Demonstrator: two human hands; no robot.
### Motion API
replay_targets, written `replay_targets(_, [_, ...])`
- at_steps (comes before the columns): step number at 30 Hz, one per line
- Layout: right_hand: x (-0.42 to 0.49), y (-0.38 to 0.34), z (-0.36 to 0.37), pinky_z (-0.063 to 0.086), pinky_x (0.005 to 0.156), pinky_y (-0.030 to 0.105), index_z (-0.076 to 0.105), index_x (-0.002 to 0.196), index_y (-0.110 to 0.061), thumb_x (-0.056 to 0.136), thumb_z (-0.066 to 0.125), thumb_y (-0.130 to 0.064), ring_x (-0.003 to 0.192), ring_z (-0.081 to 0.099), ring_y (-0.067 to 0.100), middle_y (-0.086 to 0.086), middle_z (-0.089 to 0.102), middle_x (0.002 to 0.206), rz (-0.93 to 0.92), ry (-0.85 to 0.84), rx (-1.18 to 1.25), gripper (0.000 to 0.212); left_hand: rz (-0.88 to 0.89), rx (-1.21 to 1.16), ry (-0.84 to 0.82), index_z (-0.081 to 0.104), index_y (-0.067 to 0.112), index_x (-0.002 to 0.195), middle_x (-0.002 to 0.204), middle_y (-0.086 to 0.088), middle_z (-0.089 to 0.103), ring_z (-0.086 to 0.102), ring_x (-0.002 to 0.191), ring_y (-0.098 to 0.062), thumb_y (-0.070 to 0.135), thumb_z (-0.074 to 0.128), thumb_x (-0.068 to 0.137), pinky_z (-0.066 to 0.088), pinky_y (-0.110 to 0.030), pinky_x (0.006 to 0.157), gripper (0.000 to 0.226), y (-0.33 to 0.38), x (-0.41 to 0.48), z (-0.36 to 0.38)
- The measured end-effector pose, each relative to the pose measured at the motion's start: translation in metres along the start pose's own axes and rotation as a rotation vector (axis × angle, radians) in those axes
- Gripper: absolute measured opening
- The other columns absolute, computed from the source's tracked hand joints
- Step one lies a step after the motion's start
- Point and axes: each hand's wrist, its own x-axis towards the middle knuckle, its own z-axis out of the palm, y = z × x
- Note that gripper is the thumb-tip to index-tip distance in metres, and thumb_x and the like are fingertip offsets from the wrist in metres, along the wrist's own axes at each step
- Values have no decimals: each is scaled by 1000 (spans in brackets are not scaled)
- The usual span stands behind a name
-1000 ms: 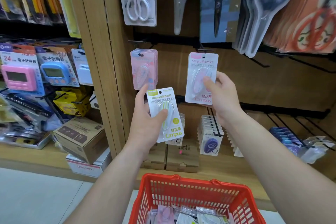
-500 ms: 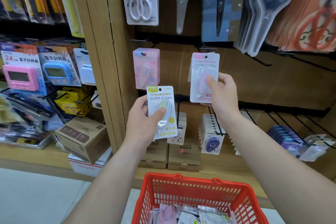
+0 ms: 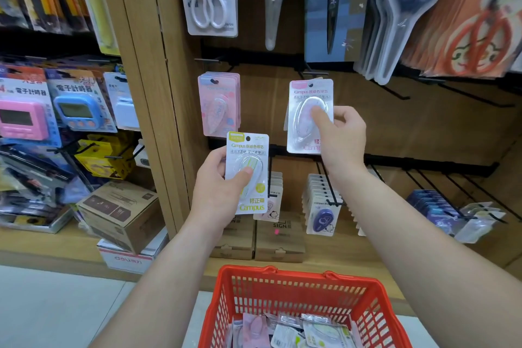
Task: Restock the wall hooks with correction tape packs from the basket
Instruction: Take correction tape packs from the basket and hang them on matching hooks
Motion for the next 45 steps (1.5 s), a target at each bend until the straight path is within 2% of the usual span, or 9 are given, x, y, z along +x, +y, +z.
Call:
replay_targets(4, [4, 6, 3, 55, 62, 16, 62, 107, -16, 96, 69, -33, 76, 70, -2, -9, 72, 90, 35, 2, 16, 21, 4, -16, -6, 60, 25, 128, 112, 9, 77, 76, 96, -13, 8, 65, 99, 64, -39, 68, 34, -1, 1, 2])
replay_targets(8, [16, 13, 16, 64, 67, 32, 60, 116, -19, 99, 64, -40, 93, 73, 17, -2, 69, 106, 242, -59, 46, 27, 19, -33, -9, 62, 30, 117, 111, 8, 77, 75, 99, -13, 5, 66, 98, 63, -37, 70, 32, -5, 3, 5])
replay_targets(14, [21, 29, 27, 64, 75, 42, 57, 117, -16, 98, 61, -47, 96, 68, 23, 5, 66, 110, 442, -106, -28, 37, 27, -34, -21, 62, 29, 118, 116, 2, 75, 74, 102, -15, 6, 69, 96, 63, -35, 71, 33, -9, 1, 20])
replay_targets(19, [0, 51, -5, 59, 91, 48, 54, 123, -20, 96, 62, -49, 105, 66, 25, 1, 65, 110, 281, -171, -360, 40, -1, 23, -41, 62, 30, 117, 113, 8, 75, 75, 98, -11, 9, 68, 97, 63, -31, 68, 30, -11, -7, 39])
replay_targets(21, [-10, 55, -26, 54, 95, 40, 56, 130, -22, 94, 64, -50, 110, 63, 21, -2, 66, 119, 236, -214, -431, 46, -15, 63, -57, 62, 30, 114, 111, 10, 75, 74, 96, -7, 10, 68, 97, 62, -27, 68, 27, -12, -13, 49])
replay_targets(27, [-32, 65, -98, 47, 80, 28, 67, 109, -22, 94, 68, -45, 99, 61, 9, -10, 66, 104, 125, -362, -511, 28, -68, 147, -151, 63, 17, 109, 101, 7, 75, 73, 78, 4, 4, 72, 93, 53, -11, 57, 23, -26, -35, 79])
replay_targets(33, [-42, 75, -162, 43, 68, 25, 67, 102, -23, 94, 70, -39, 82, 60, 6, -12, 63, 91, 125, -418, -555, 19, -154, 255, -247, 67, 11, 113, 99, 0, 80, 77, 92, -16, 0, 76, 87, 61, -33, 80, 29, -45, -60, 110])
replay_targets(38, [-37, 77, -219, 49, 72, 27, 68, 99, -21, 93, 71, -39, 83, 65, 11, -8, 67, 90, 144, -451, -635, 20, -175, 309, -318, 65, 13, 111, 99, 1, 80, 77, 86, -11, 3, 77, 88, 57, -18, 64, 29, -57, -78, 150])
replay_targets(45, [-30, 104, -323, 58, 75, 34, 67, 96, -23, 90, 74, -41, 88, 66, 11, -8, 68, 91, 238, -453, -782, 20, -207, 329, -410, 63, 7, 113, 106, -4, 77, 73, 88, -9, 0, 75, 89, 57, -15, 64, 28, -96, -94, 249])
